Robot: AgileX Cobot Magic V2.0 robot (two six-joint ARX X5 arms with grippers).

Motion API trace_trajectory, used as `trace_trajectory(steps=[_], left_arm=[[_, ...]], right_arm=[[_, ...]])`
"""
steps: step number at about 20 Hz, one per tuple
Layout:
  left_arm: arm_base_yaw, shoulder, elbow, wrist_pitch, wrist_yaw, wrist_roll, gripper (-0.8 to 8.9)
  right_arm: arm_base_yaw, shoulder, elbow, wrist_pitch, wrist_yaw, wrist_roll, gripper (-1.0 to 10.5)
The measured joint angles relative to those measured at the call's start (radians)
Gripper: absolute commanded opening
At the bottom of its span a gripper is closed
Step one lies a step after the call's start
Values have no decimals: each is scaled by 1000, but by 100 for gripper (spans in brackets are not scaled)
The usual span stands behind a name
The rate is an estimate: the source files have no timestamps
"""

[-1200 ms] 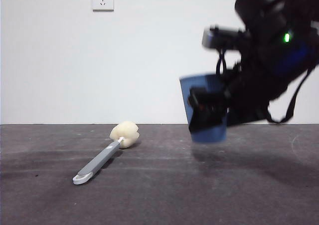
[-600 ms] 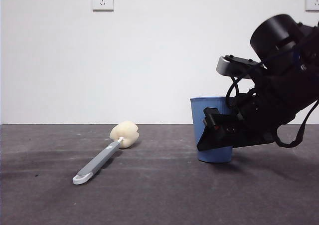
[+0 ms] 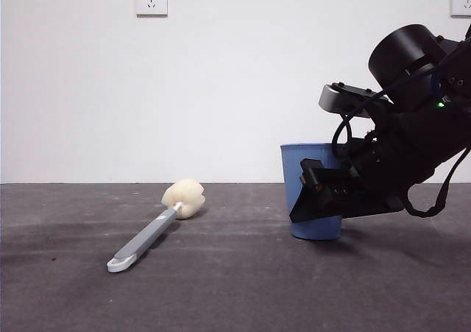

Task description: Pick up the cup brush,pick up the cup,insert the brush into the cup,clean the cup,put the cup brush back,put the cup back to the fixed position on the table

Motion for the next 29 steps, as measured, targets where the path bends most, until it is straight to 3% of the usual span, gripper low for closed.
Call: trace_trajectory(steps=[2, 11, 19, 22, 26, 29], left_arm=[[0, 0, 0, 0, 0, 0, 440], [0, 0, 0, 0, 0, 0, 440], [0, 0, 0, -16, 6, 0, 439], [0, 0, 0, -51, 17, 0, 437], [0, 0, 0, -78, 53, 14, 436], [0, 0, 0, -101, 80, 24, 436]], right_arm=[[0, -1, 1, -10, -1, 2, 476], [2, -92, -11, -219, -2, 11, 481], [8, -534, -14, -726, -10, 76, 473], [12, -772, 3, -974, -97, 117, 471], [23, -984, 133, -1280, -107, 154, 469], [28, -1019, 261, -1472, -130, 166, 468]])
